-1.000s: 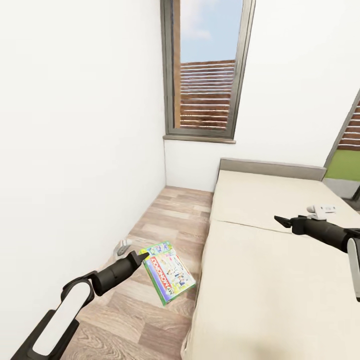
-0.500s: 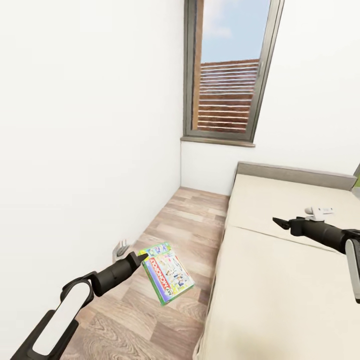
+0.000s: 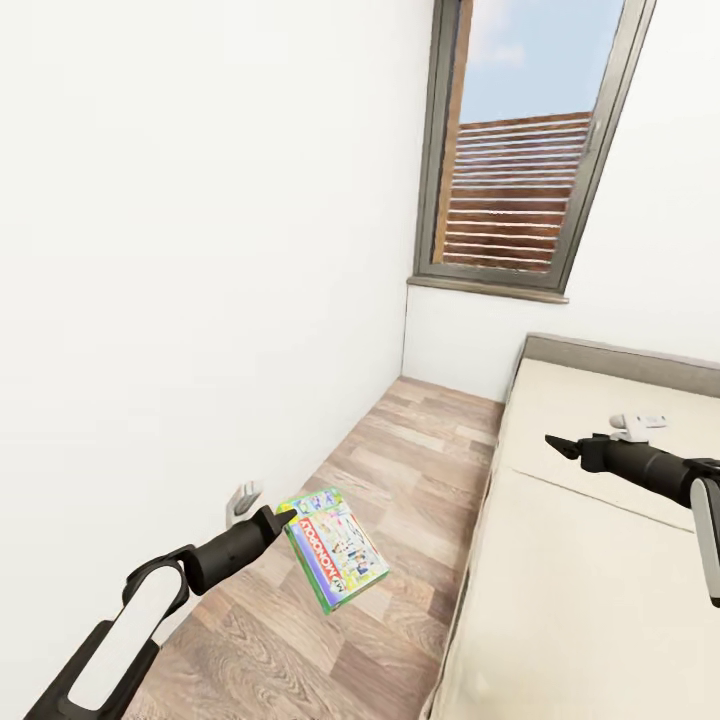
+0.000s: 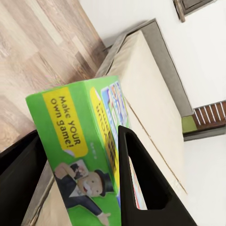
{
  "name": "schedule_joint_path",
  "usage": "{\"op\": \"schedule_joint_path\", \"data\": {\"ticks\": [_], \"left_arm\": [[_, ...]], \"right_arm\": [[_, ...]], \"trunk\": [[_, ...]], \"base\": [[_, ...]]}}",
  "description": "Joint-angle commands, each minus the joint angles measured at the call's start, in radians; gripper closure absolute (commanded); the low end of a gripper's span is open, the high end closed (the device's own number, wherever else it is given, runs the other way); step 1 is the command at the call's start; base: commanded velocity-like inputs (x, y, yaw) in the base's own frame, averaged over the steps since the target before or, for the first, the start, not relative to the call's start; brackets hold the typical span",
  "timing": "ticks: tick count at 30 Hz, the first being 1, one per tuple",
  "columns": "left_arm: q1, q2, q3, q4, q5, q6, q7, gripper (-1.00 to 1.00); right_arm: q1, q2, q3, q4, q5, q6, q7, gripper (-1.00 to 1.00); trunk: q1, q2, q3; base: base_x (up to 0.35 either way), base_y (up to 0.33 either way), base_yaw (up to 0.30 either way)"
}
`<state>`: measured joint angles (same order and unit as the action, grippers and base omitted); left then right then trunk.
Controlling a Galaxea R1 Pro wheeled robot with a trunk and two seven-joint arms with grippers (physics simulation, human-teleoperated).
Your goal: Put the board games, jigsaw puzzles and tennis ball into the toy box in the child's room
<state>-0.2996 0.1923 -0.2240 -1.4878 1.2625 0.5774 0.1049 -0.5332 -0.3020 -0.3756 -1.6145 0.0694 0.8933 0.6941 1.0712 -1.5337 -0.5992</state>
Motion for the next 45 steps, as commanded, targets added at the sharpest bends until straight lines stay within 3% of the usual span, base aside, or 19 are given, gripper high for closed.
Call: {"op": "schedule_joint_path", "data": {"ticks": [1,45], "left_arm": [[-0.001,0.000,-0.002,-0.001,0.012,0.001,0.010,1.00],[-0.001,0.000,-0.010,-0.017,0.013,0.001,-0.002,1.00]], "right_arm": [[-0.001,0.000,-0.001,-0.001,0.007,0.004,0.008,-1.00],[-0.001,0.000,0.003,-0.001,0.007,0.004,0.008,-1.00]], "trunk": [[-0.004,0.007,0.002],[-0.173,0.315,0.136]], "base": [[0.000,0.000,0.293],[0.000,0.000,0.293]]}}
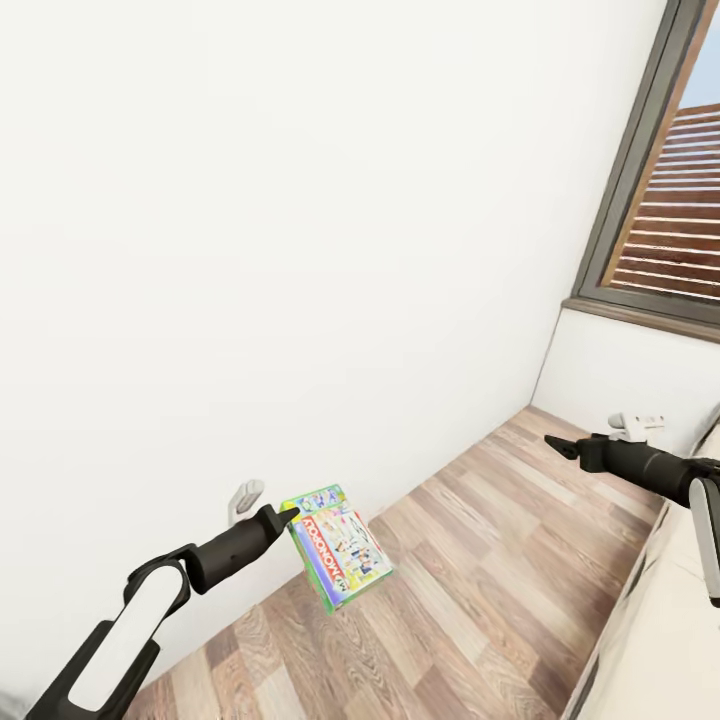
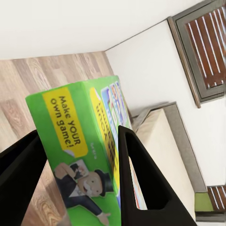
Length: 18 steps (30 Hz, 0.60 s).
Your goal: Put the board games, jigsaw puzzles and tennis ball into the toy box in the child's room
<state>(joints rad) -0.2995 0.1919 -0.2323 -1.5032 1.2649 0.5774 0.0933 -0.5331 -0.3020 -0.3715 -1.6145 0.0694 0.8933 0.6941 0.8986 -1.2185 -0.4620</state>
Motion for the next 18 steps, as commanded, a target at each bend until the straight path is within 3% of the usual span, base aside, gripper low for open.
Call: {"op": "schedule_joint_path", "data": {"ticks": [1,14,16,18], "left_arm": [[-0.001,0.000,-0.002,-0.002,0.011,0.002,0.008,1.00],[-0.001,-0.001,-0.002,0.001,0.008,-0.001,0.021,1.00],[-0.001,-0.001,0.000,0.002,0.008,-0.001,0.021,1.00],[-0.001,0.000,0.001,0.004,0.008,-0.001,0.022,1.00]], "right_arm": [[-0.001,0.000,-0.001,-0.001,0.007,0.004,0.008,-1.00],[0.000,-0.001,-0.001,-0.002,0.007,0.004,0.013,-1.00],[0.015,-0.003,-0.001,-0.002,0.007,-0.002,0.069,-1.00],[0.033,-0.009,-0.003,-0.002,0.008,-0.010,0.203,-1.00]], "trunk": [[-0.004,0.007,0.002],[-0.054,0.098,0.043],[-0.061,0.112,0.049],[-0.069,0.126,0.055]], "base": [[0.000,0.000,0.294],[0.000,0.000,0.296],[0.000,0.000,0.298],[0.000,0.000,0.298]]}}
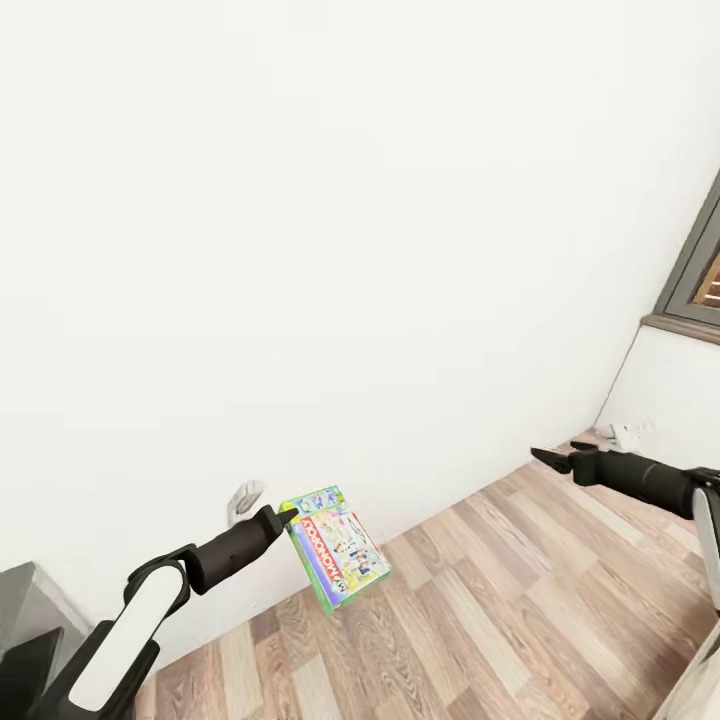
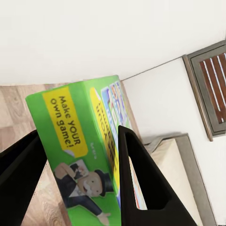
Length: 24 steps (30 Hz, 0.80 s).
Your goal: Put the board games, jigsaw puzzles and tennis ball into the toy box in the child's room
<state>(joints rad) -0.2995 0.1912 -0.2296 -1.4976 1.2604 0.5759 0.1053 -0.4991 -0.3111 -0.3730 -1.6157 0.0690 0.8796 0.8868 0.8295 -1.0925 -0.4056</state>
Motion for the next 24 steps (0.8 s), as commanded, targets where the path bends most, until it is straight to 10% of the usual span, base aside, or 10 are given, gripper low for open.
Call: {"op": "schedule_joint_path", "data": {"ticks": [1,3,5,9,24], "left_arm": [[-0.001,0.001,0.000,0.000,0.013,0.001,0.009,1.00],[-0.001,0.007,0.003,0.002,0.013,0.001,0.008,1.00],[-0.001,0.007,0.004,0.003,0.013,0.001,0.008,1.00],[-0.001,0.010,0.006,0.008,0.013,0.001,0.010,1.00],[-0.001,0.010,0.006,0.008,0.012,0.001,0.011,1.00]], "right_arm": [[0.007,-0.003,-0.003,-0.001,0.010,-0.002,0.114,-1.00],[0.019,0.002,-0.001,-0.001,0.019,-0.034,0.304,-1.00],[0.020,0.005,0.000,-0.001,0.020,-0.045,0.328,-1.00],[0.023,0.010,0.114,0.000,0.026,-0.058,0.175,-1.00],[0.024,0.010,0.127,0.000,0.026,-0.059,0.119,-1.00]], "trunk": [[-0.004,0.006,0.002],[-0.012,0.020,0.008],[-0.019,0.034,0.015],[-0.035,0.062,0.027],[-0.092,0.167,0.073]], "base": [[0.000,0.000,0.298],[0.000,0.000,0.289],[0.000,0.000,0.283],[0.000,0.000,0.293],[0.000,0.000,0.294]]}}
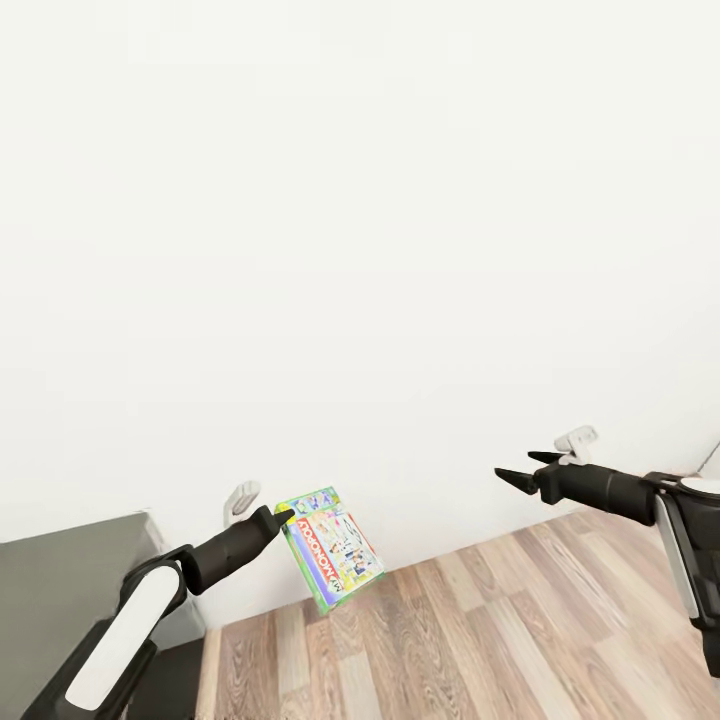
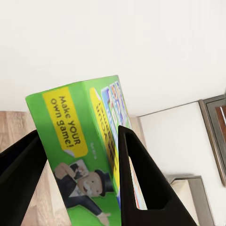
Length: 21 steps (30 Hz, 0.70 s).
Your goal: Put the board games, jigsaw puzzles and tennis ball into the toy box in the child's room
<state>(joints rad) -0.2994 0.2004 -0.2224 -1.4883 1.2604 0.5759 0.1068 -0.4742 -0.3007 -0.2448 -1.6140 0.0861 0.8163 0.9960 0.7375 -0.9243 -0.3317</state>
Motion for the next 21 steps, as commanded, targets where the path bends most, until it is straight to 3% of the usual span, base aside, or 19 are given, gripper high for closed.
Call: {"op": "schedule_joint_path", "data": {"ticks": [1,21], "left_arm": [[-0.001,0.001,-0.002,-0.001,0.012,0.001,0.010,1.00],[-0.001,0.001,-0.001,-0.001,0.013,0.002,0.008,1.00]], "right_arm": [[-0.001,0.000,-0.002,-0.001,0.009,0.004,0.009,-1.00],[0.000,0.000,-0.003,-0.001,0.009,0.008,0.007,-1.00]], "trunk": [[-0.004,0.006,0.002],[-0.080,0.146,0.088]], "base": [[0.000,0.000,0.288],[0.000,0.000,0.229]]}}
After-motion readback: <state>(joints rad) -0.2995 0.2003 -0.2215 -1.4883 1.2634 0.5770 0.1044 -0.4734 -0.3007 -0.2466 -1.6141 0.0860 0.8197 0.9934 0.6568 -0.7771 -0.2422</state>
